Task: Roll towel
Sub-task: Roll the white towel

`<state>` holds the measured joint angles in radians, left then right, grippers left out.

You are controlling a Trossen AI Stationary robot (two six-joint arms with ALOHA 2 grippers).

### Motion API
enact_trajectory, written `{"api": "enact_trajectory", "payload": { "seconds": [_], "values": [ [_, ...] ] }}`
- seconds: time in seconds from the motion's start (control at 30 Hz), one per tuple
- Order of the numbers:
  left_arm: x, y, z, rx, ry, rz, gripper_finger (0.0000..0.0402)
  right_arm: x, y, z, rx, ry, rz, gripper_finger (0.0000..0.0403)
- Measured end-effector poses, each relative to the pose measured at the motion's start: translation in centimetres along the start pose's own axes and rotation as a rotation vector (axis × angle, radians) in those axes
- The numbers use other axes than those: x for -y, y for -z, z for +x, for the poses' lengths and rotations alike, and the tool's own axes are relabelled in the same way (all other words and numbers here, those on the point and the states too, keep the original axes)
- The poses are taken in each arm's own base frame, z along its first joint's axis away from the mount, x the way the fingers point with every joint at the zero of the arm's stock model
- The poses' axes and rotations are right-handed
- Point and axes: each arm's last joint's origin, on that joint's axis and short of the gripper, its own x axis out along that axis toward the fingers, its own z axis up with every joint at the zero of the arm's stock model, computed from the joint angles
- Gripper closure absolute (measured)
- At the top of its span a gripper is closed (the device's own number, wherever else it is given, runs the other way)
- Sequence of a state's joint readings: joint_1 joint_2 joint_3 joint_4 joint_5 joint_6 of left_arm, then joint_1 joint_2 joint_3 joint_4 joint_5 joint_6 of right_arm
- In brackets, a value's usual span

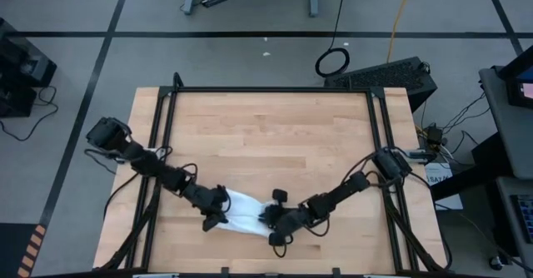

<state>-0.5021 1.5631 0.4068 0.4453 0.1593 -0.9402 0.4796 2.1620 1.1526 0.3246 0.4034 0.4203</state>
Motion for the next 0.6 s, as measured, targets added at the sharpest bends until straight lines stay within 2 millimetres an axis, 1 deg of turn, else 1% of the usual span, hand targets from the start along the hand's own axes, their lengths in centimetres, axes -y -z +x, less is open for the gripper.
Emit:
{"api": "enact_trajectory", "payload": {
  "seconds": [0.07, 0.17, 0.23, 0.3, 0.37, 0.47, 0.53, 0.6],
  "values": [
    [0.6, 0.5, 0.1, 0.036, -0.002, -0.029, 0.0389, 0.3, -0.5, -0.1, 0.000, -0.012, -0.095, 0.0368],
    [1.7, 0.8, 0.2, 0.151, 0.018, -0.040, 0.0389, 0.8, -1.4, -0.9, -0.022, -0.005, -0.263, 0.0364],
    [2.1, 0.7, 0.1, 0.215, 0.037, -0.047, 0.0389, 1.1, -2.3, -2.0, -0.057, -0.016, -0.349, 0.0352],
    [2.5, 0.6, 0.1, 0.253, 0.059, -0.056, 0.0389, 1.4, -3.4, -3.6, -0.095, -0.028, -0.379, 0.0333],
    [2.7, 0.5, 0.1, 0.276, 0.064, -0.057, 0.0389, 1.7, -4.4, -5.3, -0.134, -0.033, -0.359, 0.0310],
    [2.6, 0.4, 0.1, 0.299, 0.038, -0.050, 0.0389, 1.7, -5.2, -7.2, -0.162, -0.037, -0.249, 0.0273],
    [2.4, 0.2, 0.1, 0.315, 0.026, -0.040, 0.0389, 1.2, -4.8, -7.6, -0.131, -0.056, -0.164, 0.0249],
    [2.3, 0.2, 0.1, 0.323, 0.013, -0.034, 0.0389, 0.1, -3.5, -7.4, -0.071, -0.079, -0.120, 0.0226]
  ]
}}
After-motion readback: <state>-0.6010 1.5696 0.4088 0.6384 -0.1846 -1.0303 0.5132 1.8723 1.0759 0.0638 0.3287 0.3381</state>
